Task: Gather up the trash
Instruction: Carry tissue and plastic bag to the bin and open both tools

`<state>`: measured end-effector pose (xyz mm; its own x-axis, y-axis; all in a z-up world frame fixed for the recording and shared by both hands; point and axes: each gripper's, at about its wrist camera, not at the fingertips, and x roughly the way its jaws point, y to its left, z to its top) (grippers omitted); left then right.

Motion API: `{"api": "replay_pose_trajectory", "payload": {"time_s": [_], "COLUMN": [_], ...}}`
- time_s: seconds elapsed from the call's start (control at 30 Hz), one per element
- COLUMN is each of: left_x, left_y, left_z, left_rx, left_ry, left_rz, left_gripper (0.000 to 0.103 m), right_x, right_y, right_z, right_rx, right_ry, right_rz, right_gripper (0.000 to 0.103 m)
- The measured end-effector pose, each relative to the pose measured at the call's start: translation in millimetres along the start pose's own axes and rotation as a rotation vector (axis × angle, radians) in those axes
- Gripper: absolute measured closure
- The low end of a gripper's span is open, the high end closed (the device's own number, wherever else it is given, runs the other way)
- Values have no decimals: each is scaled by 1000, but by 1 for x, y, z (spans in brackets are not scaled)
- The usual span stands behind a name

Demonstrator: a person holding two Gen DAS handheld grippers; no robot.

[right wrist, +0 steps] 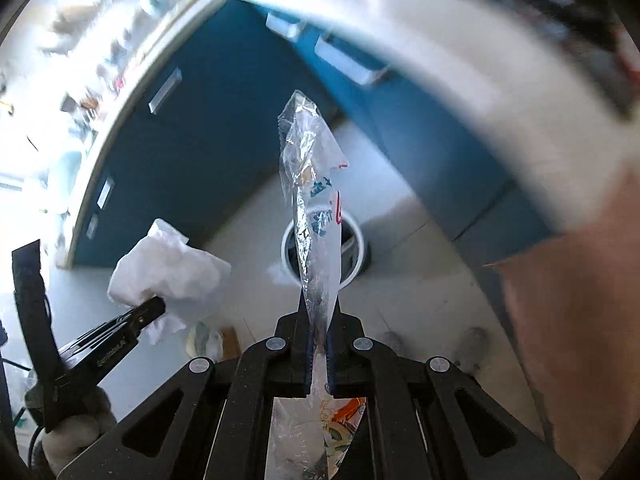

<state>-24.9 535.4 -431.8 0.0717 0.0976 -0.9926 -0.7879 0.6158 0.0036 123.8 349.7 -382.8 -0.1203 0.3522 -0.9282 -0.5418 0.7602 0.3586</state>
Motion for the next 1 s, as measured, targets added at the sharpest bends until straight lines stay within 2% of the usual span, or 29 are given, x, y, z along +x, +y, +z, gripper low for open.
{"api": "replay_pose_trajectory", "payload": {"time_s": [0.1,0.27,0.5,0.63,0.73,0.93,0.97,1.0], "left_x": [52,152,313,396,443,478,479,479], "left_y": [31,73,95,89,88,86,86,86], "left_z": [2,9,23,28,35,47,49,49], "left_rx": [-31,-79,-168,-194,-188,-191,-184,-175], "left_ry": [50,142,343,456,501,537,534,527], "left_rz": [16,-15,-166,-227,-225,-214,-197,-175], "left_gripper": [101,101,101,101,99,93,77,37], "right_x": [78,195,372,449,500,575,580,587], "right_y": [20,30,3,-16,-21,-23,-24,-24], "right_z": [1,5,14,19,22,29,30,29], "right_rx": [-25,-31,77,122,108,14,3,-12], "right_ry": [69,157,337,402,447,507,515,520], "right_rz": [-24,-55,-29,-20,-17,-57,-72,-95], "right_gripper": [98,98,98,98,98,97,94,91]}}
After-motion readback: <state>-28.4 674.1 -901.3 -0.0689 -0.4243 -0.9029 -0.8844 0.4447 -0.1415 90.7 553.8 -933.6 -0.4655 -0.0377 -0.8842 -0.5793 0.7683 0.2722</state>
